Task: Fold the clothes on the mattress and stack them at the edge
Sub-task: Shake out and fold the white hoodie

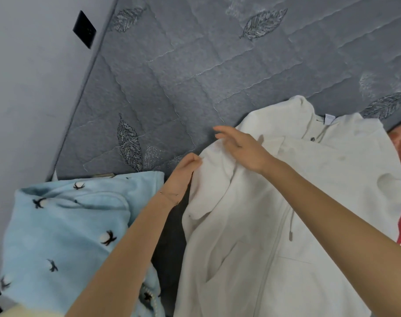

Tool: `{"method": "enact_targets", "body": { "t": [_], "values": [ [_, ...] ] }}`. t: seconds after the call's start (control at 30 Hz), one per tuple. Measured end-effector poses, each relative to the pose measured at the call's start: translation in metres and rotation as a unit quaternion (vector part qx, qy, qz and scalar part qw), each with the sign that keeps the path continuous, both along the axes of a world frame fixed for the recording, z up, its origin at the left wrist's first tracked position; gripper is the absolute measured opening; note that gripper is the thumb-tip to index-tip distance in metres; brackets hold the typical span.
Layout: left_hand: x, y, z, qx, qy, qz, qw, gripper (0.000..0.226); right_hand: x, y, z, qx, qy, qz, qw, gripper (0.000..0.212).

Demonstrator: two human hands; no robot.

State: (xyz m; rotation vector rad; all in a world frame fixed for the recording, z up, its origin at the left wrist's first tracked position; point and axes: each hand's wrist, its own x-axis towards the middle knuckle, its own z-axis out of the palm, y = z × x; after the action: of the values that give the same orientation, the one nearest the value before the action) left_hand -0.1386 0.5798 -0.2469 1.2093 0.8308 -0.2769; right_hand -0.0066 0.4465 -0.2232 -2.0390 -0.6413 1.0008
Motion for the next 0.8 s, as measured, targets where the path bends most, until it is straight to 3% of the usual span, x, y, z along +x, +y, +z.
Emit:
{"method": "enact_targets", "body": {
  "t": [0.23,0.33,0.43,0.57,0.63,0.7,0.77,0.8],
  "values": [
    [0.013,0.030,0.031,0.117,-0.122,-0.071,0.983,0.030,-0.005,0.033,-0.005,-0.121,-0.127,0.185,0.967,0.036],
    [0.015,0.044,0.039,0.142,-0.097,-0.070,0.983,0.017,-0.002,0.037,-0.001,-0.062,-0.149,0.115,0.980,0.020],
    [0.012,0.052,0.035,0.095,0.002,-0.082,0.992,0.006,0.003,0.041,0.010,0.029,-0.097,-0.009,0.995,0.005],
    [-0.003,0.040,0.022,0.052,0.041,-0.258,0.964,0.012,0.012,0.040,0.017,0.047,-0.054,-0.124,0.990,0.012],
    [-0.012,0.037,0.018,0.045,0.031,-0.254,0.966,0.018,0.017,0.036,0.018,0.046,-0.027,-0.163,0.985,0.022],
    [-0.013,0.045,0.018,0.041,0.021,-0.211,0.976,0.017,0.018,0.032,0.019,0.018,-0.017,-0.150,0.988,0.025],
    [-0.010,0.058,0.024,0.000,0.016,-0.141,0.990,0.008,0.015,0.034,0.023,-0.002,-0.010,-0.083,0.997,0.022],
    [-0.006,0.064,0.030,-0.017,0.006,-0.110,0.994,0.014,0.013,0.036,0.027,0.003,0.009,-0.046,0.999,0.025]
  ]
}}
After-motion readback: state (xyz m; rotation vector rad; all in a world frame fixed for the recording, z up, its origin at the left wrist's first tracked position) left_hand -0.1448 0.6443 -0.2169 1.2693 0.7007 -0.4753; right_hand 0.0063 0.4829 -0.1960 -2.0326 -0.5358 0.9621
